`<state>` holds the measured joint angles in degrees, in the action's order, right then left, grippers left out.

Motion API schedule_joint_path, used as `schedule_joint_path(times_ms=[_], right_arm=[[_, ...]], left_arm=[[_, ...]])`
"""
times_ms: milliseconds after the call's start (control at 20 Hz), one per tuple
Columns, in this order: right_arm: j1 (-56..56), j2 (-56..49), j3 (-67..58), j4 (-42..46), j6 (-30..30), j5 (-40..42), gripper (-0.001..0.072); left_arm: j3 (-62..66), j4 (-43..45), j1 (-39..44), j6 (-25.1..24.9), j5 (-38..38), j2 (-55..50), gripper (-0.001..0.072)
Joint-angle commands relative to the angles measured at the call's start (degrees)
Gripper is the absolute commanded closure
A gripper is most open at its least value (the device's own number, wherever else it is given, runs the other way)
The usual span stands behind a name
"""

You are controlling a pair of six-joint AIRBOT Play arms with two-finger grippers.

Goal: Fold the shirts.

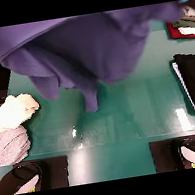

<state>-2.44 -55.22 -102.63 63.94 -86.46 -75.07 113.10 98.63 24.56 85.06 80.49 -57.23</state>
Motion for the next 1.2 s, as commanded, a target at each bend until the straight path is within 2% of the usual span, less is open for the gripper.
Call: schedule_joint_path(times_ms=[0, 100, 350, 600, 700, 800, 950, 1000, 1050, 1100, 1150], right_arm=[[5.73, 4.42, -6.01, 3.74, -1.62, -3.52, 0.0695], [8.04, 4.11, -7.23, 3.56, -1.64, -3.89, 0.0696], [3.02, -5.05, -7.43, 3.8, -2.51, -7.06, 0.0696], [-2.54, -21.11, -7.43, 6.6, -2.49, -7.76, 0.0695], [-3.72, -27.71, -7.43, 6.67, -2.49, -6.86, 0.0695], [-4.37, -33.11, -7.43, 6.54, -2.56, -5.09, 0.0694], [-4.33, -38.86, -7.48, 6.05, -4.28, -0.33, 0.0693], [-4.33, -40.02, -7.48, 5.95, -4.63, 0.76, 0.0685], [-4.28, -40.74, -7.5, 5.53, -4.59, 1.49, 0.0559], [-4.13, -41.13, -7.5, 4.59, -4.59, 2.1, 0.0283], [-3.72, -41.09, -7.5, 3.67, -4.59, 2.29, 0.0167]], left_arm=[[0.15, -9.51, -0.07, 0.46, -1.38, 0.98, 0.0682], [-1.05, -15.08, -0.07, -0.04, -1.99, 0.02, 0.0682], [-15.23, -14.75, -0.07, -1.79, -3.39, -3.96, 0.0682], [-34.93, -8.79, -0.42, -2.51, -16.06, -11.15, 0.0682], [-37.09, -9.25, -2.91, -1.64, -18.86, -16.37, 0.0682], [-37.0, -10.4, -7.28, 1.4, -19.61, -20.5, 0.0682], [-36.68, -16.17, -14.25, 1.49, -19.91, -22.27, 0.0679], [-36.68, -16.7, -16.0, 1.29, -19.78, -22.21, 0.0487], [-36.65, -16.65, -17.33, 1.29, -19.12, -22.1, 0.023], [-36.65, -16.63, -18.71, 0.83, -18.01, -22.01, 0.0162], [-36.65, -16.65, -19.82, -0.02, -17.2, -21.86, 0.0165]])
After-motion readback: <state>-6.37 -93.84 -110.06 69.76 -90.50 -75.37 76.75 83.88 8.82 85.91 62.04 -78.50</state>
